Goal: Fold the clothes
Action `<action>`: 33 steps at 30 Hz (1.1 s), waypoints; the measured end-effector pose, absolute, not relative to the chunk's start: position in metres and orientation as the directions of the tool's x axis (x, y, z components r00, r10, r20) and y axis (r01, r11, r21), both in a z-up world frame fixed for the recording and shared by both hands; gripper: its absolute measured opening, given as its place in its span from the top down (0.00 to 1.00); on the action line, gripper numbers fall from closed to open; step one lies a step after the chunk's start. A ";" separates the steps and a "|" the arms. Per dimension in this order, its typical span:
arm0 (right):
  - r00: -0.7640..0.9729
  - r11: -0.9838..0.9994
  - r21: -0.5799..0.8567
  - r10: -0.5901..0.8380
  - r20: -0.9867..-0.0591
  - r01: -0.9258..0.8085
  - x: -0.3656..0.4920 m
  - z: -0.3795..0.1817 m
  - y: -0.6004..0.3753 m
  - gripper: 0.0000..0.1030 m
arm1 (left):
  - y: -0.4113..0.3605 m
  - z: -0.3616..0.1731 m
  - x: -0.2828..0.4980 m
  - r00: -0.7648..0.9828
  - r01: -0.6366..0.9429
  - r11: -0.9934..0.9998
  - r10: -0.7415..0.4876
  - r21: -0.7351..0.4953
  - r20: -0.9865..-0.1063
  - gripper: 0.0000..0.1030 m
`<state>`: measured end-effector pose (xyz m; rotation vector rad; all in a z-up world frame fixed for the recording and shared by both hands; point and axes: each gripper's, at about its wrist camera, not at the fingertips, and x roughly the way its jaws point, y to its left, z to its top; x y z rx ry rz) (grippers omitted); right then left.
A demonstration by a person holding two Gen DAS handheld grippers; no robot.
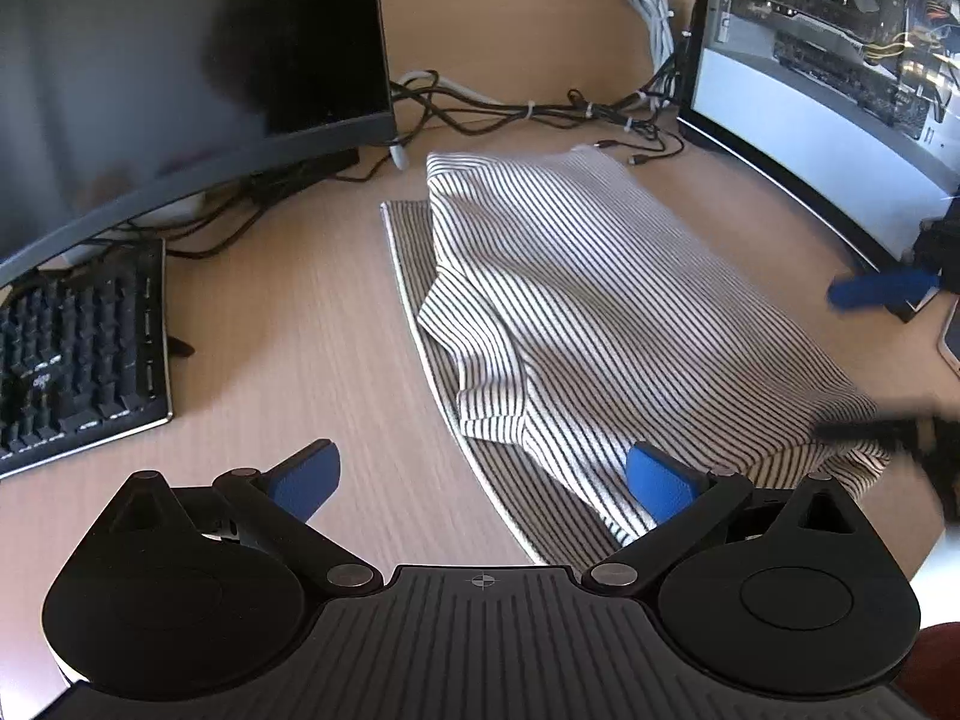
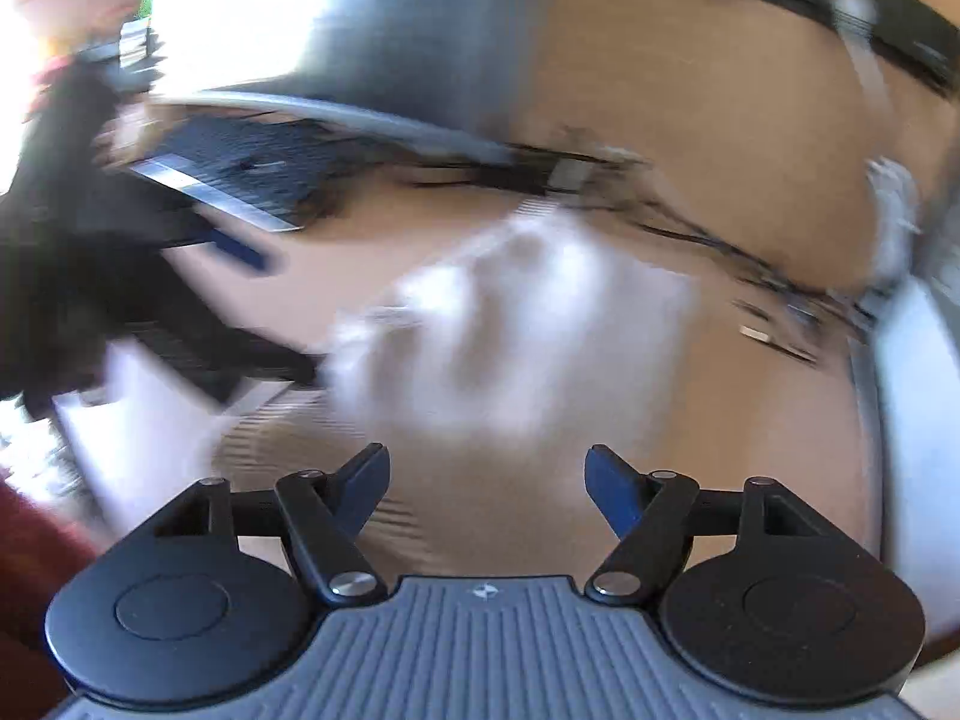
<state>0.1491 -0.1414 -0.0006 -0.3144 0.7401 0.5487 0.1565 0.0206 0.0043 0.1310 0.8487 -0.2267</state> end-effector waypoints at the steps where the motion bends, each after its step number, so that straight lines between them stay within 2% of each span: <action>1: 0.580 0.782 -0.080 0.385 -0.718 -0.618 0.145 -0.003 -0.131 0.28 | 0.022 0.004 0.155 0.639 0.249 0.968 -0.148 0.021 -0.755 0.00; 3: 0.543 0.714 -0.122 0.398 -0.740 -0.690 0.135 -0.015 -0.109 0.19 | 0.025 0.004 0.153 0.639 0.246 0.969 -0.153 0.012 -0.754 0.00; 5: 0.535 0.649 -0.191 0.386 -0.752 -0.737 0.124 -0.028 -0.092 0.18 | 0.032 0.005 0.150 0.646 0.239 0.971 -0.154 0.006 -0.747 0.00; 7: 0.543 0.597 -0.256 0.366 -0.756 -0.760 0.118 -0.039 -0.081 0.12 | 0.040 0.006 0.146 0.655 0.231 0.973 -0.154 0.002 -0.740 0.00; 9: 0.568 0.580 -0.314 0.329 -0.755 -0.752 0.118 -0.050 -0.075 0.12 | 0.050 0.009 0.140 0.671 0.227 0.974 -0.165 -0.012 -0.723 0.00; 11: 0.601 0.604 -0.347 0.286 -0.746 -0.718 0.123 -0.055 -0.075 0.18 | 0.060 0.013 0.132 0.681 0.243 0.969 -0.198 -0.037 -0.705 0.00; 13: 0.590 0.693 -0.258 0.293 -0.752 -0.673 0.135 -0.048 -0.085 0.33 | 0.066 0.015 0.126 0.675 0.282 0.958 -0.242 -0.060 -0.697 0.00; 15: 0.561 0.789 -0.116 0.318 -0.765 -0.604 0.152 -0.038 -0.098 0.37 | 0.067 0.016 0.119 0.658 0.334 0.940 -0.284 -0.068 -0.698 0.00; 19: 0.503 0.871 0.121 0.383 -0.775 -0.477 0.179 -0.033 -0.123 0.38 | 0.053 0.008 0.111 0.623 0.427 0.904 -0.313 -0.023 -0.717 0.00; 22: 0.493 0.877 0.153 0.392 -0.776 -0.456 0.185 -0.032 -0.121 0.38 | 0.037 0.001 0.114 0.616 0.463 0.886 -0.306 0.020 -0.726 0.00; 27: 0.528 0.849 0.025 0.351 -0.773 -0.529 0.165 -0.029 -0.106 0.37 | 0.011 -0.011 0.127 0.634 0.478 0.872 -0.262 0.102 -0.728 0.00; 30: 0.593 0.807 -0.121 0.314 -0.741 -0.579 0.138 -0.025 -0.102 0.18 | -0.004 -0.018 0.135 0.645 0.485 0.861 -0.236 0.151 -0.727 0.00; 33: 0.621 0.776 -0.214 0.273 -0.735 -0.594 0.132 -0.034 -0.104 0.13 | -0.006 -0.020 0.142 0.641 0.476 0.869 -0.238 0.135 -0.730 0.00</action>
